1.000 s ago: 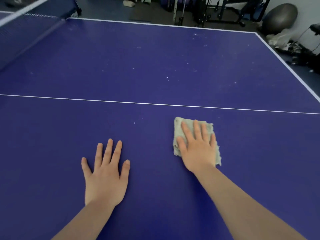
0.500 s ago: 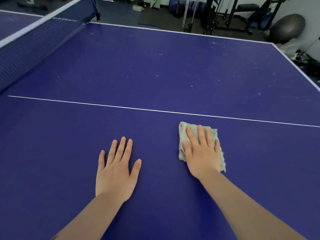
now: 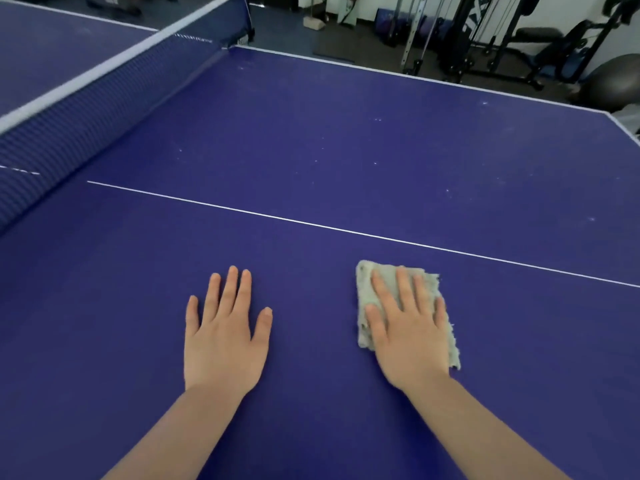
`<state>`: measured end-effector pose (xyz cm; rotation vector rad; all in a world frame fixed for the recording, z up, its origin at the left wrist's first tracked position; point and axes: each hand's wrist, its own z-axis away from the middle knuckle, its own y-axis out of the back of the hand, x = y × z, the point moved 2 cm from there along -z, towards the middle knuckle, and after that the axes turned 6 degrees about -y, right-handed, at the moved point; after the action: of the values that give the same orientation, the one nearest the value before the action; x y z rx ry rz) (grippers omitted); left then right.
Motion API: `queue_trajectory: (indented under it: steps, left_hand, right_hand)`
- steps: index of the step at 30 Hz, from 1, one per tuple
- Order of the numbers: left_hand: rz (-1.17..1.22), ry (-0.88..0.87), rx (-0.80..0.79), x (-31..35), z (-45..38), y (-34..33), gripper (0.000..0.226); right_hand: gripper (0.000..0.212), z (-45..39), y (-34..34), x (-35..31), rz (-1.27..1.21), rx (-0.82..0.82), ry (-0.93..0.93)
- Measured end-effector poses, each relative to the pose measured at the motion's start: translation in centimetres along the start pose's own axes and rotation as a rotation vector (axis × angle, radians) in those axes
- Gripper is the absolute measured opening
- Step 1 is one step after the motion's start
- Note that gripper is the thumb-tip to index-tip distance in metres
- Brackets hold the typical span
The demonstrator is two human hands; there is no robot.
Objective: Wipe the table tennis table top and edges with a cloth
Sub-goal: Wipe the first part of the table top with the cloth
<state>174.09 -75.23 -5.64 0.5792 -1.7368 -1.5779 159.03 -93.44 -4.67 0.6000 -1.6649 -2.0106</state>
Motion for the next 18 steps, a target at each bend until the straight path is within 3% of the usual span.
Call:
queue_trajectory:
  steps: [3,6,8,14,16,18]
  left_hand:
    - [0.027,0.019,0.043,0.2,-0.3,-0.3,0.064]
    - [0.029,0.019,0.023,0.1,-0.2,-0.6,0.071]
    - [0.037,0.018,0.038,0.0,-0.3,-0.6,0.072]
    - [0.015,0.026,0.046,-0.2,-0.3,-0.8,0.070]
    - [0.020,0.034,0.047,-0.1,-0.3,-0.7,0.065]
    - [0.019,0.045,0.036,0.0,-0.4,-0.6,0.060]
  right_hand:
    - [0.070,-0.7,-0.3,-6.3,-0.030,0.009,0.268]
    - [0.057,-4.6,0.2,-10.9,-0.054,-0.005,0.385]
    - [0.052,-7.5,0.6,-11.3,-0.019,-0.038,0.342]
    - [0.055,-6.7,0.9,-2.4,-0.042,-0.023,-0.149]
    - [0.059,-3.6,0.3,-3.1,-0.023,0.001,-0.093]
    - [0.071,-1.5,-0.4,-5.5,-0.020,0.003,0.121]
